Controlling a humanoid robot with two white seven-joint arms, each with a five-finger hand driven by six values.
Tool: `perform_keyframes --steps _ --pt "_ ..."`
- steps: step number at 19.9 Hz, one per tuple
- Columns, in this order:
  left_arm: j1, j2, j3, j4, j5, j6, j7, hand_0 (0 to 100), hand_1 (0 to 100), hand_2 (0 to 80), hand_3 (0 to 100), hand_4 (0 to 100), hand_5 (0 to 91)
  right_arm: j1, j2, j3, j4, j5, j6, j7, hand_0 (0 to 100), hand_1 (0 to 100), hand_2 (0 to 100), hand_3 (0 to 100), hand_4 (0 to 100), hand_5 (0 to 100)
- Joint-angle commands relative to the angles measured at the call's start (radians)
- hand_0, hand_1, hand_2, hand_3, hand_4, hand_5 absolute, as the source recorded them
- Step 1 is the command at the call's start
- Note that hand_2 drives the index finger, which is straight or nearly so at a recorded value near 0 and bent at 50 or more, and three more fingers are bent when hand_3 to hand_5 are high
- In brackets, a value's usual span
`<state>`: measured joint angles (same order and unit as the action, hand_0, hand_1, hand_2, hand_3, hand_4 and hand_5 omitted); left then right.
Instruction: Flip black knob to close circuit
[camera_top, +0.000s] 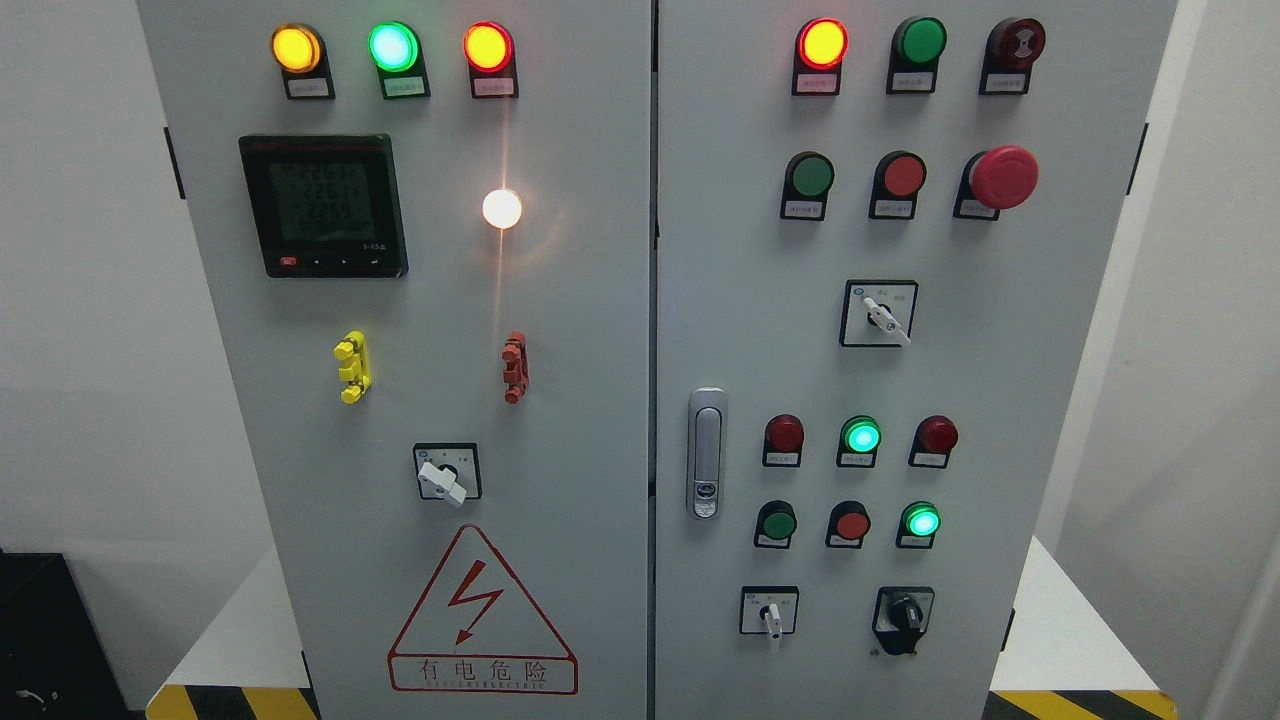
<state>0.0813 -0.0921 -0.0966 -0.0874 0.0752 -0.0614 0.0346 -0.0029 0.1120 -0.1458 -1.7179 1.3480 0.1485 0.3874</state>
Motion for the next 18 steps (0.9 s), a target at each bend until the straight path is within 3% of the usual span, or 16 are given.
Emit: perform_keyframes --steps 1,18 --pt "0.0 0.0 0.0 0.0 0.0 0.0 0.001 12 56 0.0 0 0 0.0 -0.081 0.008 -0.009 -0.072 0.043 0.016 0.03 0 0 89 100 89 86" --pt "0.0 0.0 0.0 0.0 0.0 0.0 0.001 12 56 0.0 0 0 0.0 -0.218 0.014 -0.009 -0.062 0.092 0.039 0.091 0 0 89 100 90 86"
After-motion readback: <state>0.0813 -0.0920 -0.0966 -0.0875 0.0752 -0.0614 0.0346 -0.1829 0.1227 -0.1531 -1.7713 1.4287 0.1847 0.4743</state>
